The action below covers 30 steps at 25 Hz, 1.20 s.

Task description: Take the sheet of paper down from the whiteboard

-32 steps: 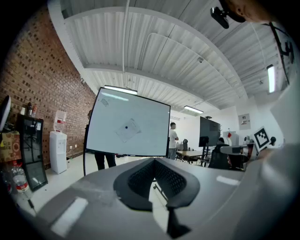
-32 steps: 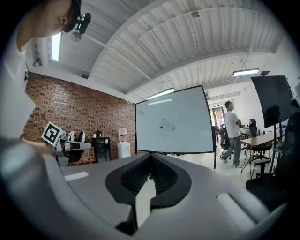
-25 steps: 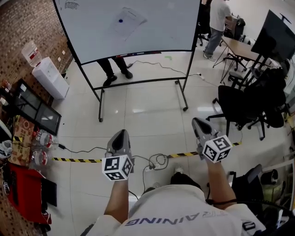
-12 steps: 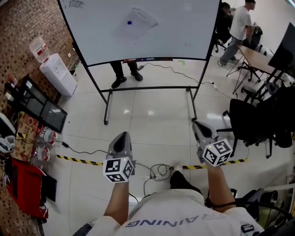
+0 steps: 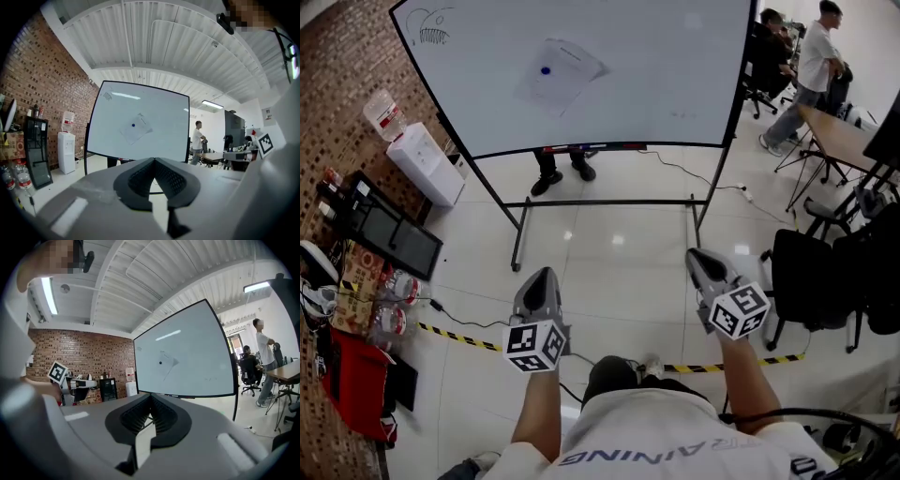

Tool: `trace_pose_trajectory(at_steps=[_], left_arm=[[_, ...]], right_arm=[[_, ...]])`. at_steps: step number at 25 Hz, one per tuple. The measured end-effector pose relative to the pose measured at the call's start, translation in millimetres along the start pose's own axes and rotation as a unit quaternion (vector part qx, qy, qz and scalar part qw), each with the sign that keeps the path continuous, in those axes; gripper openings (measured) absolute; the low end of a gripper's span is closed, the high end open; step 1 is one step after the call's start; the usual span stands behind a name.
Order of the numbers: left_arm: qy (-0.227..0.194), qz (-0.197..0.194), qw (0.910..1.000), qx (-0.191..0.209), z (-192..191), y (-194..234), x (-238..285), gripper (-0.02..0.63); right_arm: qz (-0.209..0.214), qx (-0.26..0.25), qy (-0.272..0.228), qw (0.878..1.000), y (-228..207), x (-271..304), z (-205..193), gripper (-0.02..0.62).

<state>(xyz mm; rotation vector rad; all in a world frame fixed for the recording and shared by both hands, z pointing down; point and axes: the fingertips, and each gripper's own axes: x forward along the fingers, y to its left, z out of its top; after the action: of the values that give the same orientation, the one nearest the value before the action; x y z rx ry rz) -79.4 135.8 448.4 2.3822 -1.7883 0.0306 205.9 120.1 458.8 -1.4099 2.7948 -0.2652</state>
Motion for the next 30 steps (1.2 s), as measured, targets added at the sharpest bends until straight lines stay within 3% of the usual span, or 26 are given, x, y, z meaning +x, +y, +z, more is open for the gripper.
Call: trace_pose_trajectory(at_steps=[7,13,24,30], left_arm=[[0.002,0.010,0.9999,0.007,5.7,3.8,29.6,0.003],[-0.010,-0.002,0.9999,0.011,20.8,26.5,89.5,0.003],[-0.024,-0.019,0.9991,0.029,61.8,151.9,261.5,0.003],[-0.030,-0.032,0.9984,0.035,93.8,188.6,324.7,0.003]], right_arm=[[0.024,0.011,0.006,1.000,-15.7,29.2,-6.9,0.006],[0.022,-0.003,-0.002,1.000,-41.3,81.8,11.4,0.008],[0.020,-0.021,-0.032,0.999,-79.8,300.9,62.4,0.007],[0.003,-0.019,-0.041,0.999,-105.8,371.3,84.3,0.008]])
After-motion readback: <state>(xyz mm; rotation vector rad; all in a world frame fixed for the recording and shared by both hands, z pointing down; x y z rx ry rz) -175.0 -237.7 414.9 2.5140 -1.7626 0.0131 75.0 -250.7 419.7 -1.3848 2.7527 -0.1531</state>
